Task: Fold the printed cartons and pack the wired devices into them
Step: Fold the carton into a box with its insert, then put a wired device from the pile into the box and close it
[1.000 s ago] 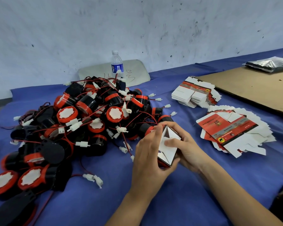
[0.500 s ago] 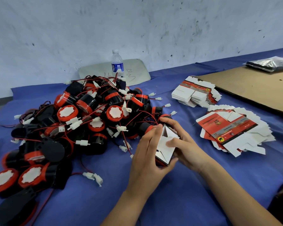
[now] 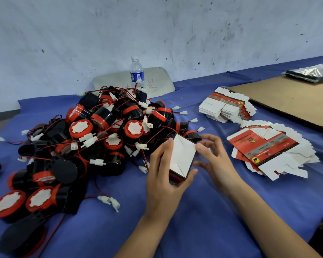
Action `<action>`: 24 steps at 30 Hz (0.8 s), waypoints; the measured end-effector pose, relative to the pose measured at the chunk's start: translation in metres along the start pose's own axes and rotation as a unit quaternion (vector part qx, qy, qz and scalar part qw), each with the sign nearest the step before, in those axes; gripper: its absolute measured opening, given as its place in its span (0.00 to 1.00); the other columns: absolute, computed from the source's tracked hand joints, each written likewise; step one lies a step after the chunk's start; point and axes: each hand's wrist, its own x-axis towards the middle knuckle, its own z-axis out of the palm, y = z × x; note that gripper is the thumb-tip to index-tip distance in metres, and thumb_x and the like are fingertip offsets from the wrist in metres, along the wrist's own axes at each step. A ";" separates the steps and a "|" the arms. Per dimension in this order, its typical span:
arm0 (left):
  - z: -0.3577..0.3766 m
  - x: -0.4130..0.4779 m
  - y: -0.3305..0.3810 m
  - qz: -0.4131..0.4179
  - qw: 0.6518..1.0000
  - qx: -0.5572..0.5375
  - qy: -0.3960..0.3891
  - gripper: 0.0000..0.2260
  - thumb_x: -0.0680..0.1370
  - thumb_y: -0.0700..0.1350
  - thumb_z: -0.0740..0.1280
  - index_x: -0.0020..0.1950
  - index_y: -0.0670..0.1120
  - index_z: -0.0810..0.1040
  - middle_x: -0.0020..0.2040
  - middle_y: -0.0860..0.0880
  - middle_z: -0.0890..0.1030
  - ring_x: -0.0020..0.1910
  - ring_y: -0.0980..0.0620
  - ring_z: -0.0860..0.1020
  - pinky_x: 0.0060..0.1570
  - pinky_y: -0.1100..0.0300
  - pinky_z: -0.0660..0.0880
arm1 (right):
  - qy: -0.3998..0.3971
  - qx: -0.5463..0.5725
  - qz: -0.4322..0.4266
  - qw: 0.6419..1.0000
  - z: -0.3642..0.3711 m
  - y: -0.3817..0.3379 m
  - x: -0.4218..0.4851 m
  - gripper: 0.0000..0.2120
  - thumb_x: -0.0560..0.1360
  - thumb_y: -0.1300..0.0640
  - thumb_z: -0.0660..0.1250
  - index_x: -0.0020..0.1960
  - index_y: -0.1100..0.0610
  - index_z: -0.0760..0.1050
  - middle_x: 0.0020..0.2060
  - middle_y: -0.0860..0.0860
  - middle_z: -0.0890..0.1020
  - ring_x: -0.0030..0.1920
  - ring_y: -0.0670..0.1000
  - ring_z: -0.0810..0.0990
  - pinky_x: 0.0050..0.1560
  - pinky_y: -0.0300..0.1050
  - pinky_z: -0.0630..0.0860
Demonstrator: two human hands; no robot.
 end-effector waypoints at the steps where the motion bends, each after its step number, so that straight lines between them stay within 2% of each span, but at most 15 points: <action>1: 0.000 0.000 -0.001 0.002 1.000 0.002 0.005 0.33 0.72 0.53 0.70 0.73 0.46 0.62 0.67 0.52 0.67 0.68 0.65 0.65 0.61 0.74 0.66 | -0.001 0.022 0.030 0.999 0.001 0.000 0.000 0.25 0.65 0.52 0.77 0.56 0.56 0.70 0.48 0.55 0.77 0.42 0.48 0.81 0.36 0.41 0.78; 3: 0.000 0.000 -0.001 0.005 1.000 -0.007 -0.009 0.34 0.72 0.53 0.71 0.73 0.46 0.61 0.68 0.53 0.66 0.68 0.64 0.65 0.61 0.74 0.66 | -0.046 0.083 0.096 0.991 0.004 -0.002 -0.003 0.26 0.67 0.49 0.76 0.58 0.60 0.70 0.46 0.58 0.78 0.39 0.52 0.81 0.33 0.43 0.77; 4: 0.000 0.000 0.000 0.005 0.999 -0.017 -0.031 0.34 0.72 0.54 0.71 0.74 0.48 0.60 0.69 0.54 0.65 0.69 0.64 0.64 0.61 0.74 0.66 | -0.071 0.102 0.121 0.985 0.005 -0.003 -0.004 0.28 0.69 0.50 0.76 0.61 0.62 0.70 0.48 0.59 0.78 0.43 0.54 0.81 0.36 0.45 0.77; 7: 0.001 0.000 0.003 0.007 0.994 -0.051 -0.100 0.35 0.74 0.56 0.69 0.76 0.54 0.55 0.72 0.60 0.59 0.72 0.64 0.61 0.62 0.75 0.65 | -0.112 0.148 0.139 0.973 0.002 -0.006 -0.005 0.42 0.58 0.48 0.81 0.67 0.62 0.71 0.56 0.62 0.77 0.55 0.61 0.74 0.56 0.58 0.69; 9: 0.004 0.000 0.003 -0.003 0.988 -0.081 -0.131 0.36 0.75 0.55 0.68 0.77 0.55 0.51 0.74 0.61 0.56 0.74 0.62 0.58 0.64 0.75 0.61 | -0.126 0.198 0.118 0.965 -0.001 -0.010 -0.004 0.44 0.54 0.47 0.84 0.66 0.57 0.74 0.60 0.59 0.79 0.58 0.60 0.76 0.62 0.60 0.69; 13: 0.003 0.000 0.001 -0.037 0.972 -0.112 -0.202 0.35 0.76 0.57 0.65 0.77 0.62 0.48 0.77 0.64 0.51 0.76 0.61 0.53 0.64 0.78 0.58 | -0.165 0.250 0.087 0.950 -0.003 -0.015 -0.005 0.44 0.56 0.53 0.84 0.69 0.53 0.71 0.63 0.55 0.78 0.61 0.56 0.78 0.58 0.56 0.78; 14: 0.001 0.000 -0.002 -0.030 0.970 -0.106 -0.219 0.34 0.77 0.58 0.64 0.77 0.62 0.47 0.77 0.64 0.50 0.76 0.61 0.52 0.66 0.76 0.58 | -0.165 0.254 0.076 0.950 -0.003 -0.017 -0.005 0.42 0.57 0.56 0.83 0.68 0.51 0.72 0.62 0.55 0.79 0.59 0.55 0.79 0.55 0.54 0.79; 16: -0.004 0.003 -0.007 -0.014 0.973 -0.068 -0.222 0.30 0.79 0.60 0.59 0.77 0.62 0.48 0.77 0.64 0.52 0.77 0.60 0.53 0.71 0.65 0.59 | -0.137 0.250 0.055 0.957 -0.003 -0.019 -0.004 0.38 0.61 0.63 0.79 0.68 0.48 0.72 0.61 0.55 0.79 0.57 0.55 0.81 0.51 0.53 0.80; 18: -0.010 0.008 -0.016 -0.027 0.990 -0.003 -0.136 0.26 0.80 0.58 0.58 0.77 0.57 0.56 0.76 0.61 0.59 0.76 0.58 0.58 0.73 0.56 0.59 | -0.082 0.176 -0.001 0.981 -0.001 -0.018 -0.006 0.36 0.66 0.68 0.68 0.70 0.45 0.68 0.53 0.55 0.82 0.49 0.53 0.83 0.46 0.47 0.81; 19: -0.014 0.012 -0.023 -0.054 0.995 0.033 -0.077 0.24 0.80 0.54 0.60 0.76 0.54 0.61 0.75 0.57 0.64 0.75 0.56 0.61 0.72 0.54 0.61 | -0.050 0.087 -0.062 0.993 -0.001 -0.017 -0.008 0.37 0.66 0.69 0.66 0.71 0.44 0.67 0.45 0.49 0.83 0.43 0.49 0.82 0.42 0.41 0.79; 20: -0.019 0.016 -0.029 -0.093 0.993 0.069 -0.026 0.22 0.79 0.49 0.63 0.73 0.50 0.66 0.72 0.53 0.68 0.72 0.53 0.65 0.70 0.52 0.64 | -0.019 -0.028 -0.132 0.991 0.000 -0.014 -0.010 0.39 0.66 0.69 0.66 0.71 0.41 0.65 0.38 0.44 0.81 0.37 0.44 0.79 0.39 0.35 0.77; 21: -0.023 0.019 -0.036 -0.138 0.985 0.104 0.012 0.21 0.78 0.45 0.66 0.70 0.48 0.71 0.67 0.50 0.71 0.68 0.50 0.69 0.66 0.50 0.68 | 0.005 -0.148 -0.194 0.970 -0.001 -0.010 -0.011 0.39 0.66 0.67 0.66 0.70 0.39 0.64 0.36 0.43 0.79 0.36 0.43 0.77 0.38 0.33 0.75; 22: -0.028 0.021 -0.042 -0.183 0.972 0.141 0.033 0.18 0.76 0.44 0.69 0.65 0.47 0.74 0.62 0.48 0.73 0.62 0.48 0.72 0.62 0.48 0.72 | 0.019 -0.258 -0.240 0.936 -0.001 -0.005 -0.011 0.39 0.65 0.65 0.67 0.70 0.37 0.64 0.38 0.44 0.78 0.38 0.45 0.77 0.41 0.35 0.75; 24: -0.034 0.022 -0.050 -0.256 0.944 0.206 0.009 0.11 0.74 0.49 0.71 0.53 0.47 0.75 0.51 0.51 0.75 0.54 0.47 0.74 0.54 0.47 0.73 | 0.004 -0.444 -0.308 0.842 0.002 -0.001 -0.011 0.34 0.64 0.60 0.66 0.69 0.41 0.66 0.39 0.47 0.77 0.41 0.50 0.75 0.46 0.44 0.72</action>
